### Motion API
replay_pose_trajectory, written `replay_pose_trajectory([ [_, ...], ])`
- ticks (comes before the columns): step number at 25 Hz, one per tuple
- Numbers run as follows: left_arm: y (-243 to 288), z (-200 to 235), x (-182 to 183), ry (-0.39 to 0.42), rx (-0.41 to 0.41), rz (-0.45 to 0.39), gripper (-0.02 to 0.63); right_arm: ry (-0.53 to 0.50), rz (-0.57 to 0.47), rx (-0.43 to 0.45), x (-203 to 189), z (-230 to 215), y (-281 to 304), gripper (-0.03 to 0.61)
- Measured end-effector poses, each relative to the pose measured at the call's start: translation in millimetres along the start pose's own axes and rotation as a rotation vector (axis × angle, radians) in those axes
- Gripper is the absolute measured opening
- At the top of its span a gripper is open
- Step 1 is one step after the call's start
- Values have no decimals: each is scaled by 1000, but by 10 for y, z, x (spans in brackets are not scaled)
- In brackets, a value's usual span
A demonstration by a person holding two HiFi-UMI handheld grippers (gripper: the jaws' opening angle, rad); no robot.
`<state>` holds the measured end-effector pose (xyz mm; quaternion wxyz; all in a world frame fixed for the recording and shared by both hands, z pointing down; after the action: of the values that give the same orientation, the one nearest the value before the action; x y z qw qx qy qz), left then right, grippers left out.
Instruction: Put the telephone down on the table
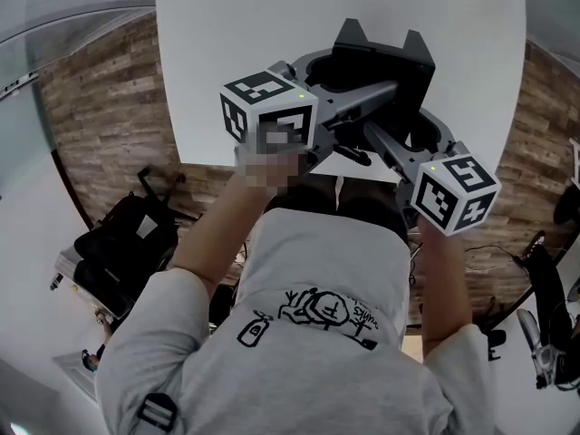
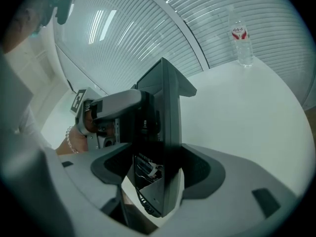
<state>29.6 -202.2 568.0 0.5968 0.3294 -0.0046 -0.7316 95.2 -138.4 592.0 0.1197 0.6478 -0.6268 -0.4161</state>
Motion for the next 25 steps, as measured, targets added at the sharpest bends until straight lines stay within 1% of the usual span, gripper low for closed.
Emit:
replay_pose_trajectory([
  [5,102,239,0,1,2,-4,298,-3,10,1,33,-171,199,278],
  [8,239,424,65,-14,8,-7,298,0,23,3,121,-353,316,278],
  [14,406,699,65,-31,12,2,299,22,41,6,151,-580,516,278],
  [25,513,845,20,-45,8,15,298,50,40,4,120,-698,613,278],
])
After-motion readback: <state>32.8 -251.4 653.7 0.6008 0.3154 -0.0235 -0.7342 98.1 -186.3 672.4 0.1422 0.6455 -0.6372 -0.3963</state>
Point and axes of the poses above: the fingertips, and each gripper's own axes: y forward along the fingers, z to its left, x out of its top, the point moved 3 cm from there along -y, backward along the fingers, and after that the axes turned 6 degrees about z, right-handed, at the moved point
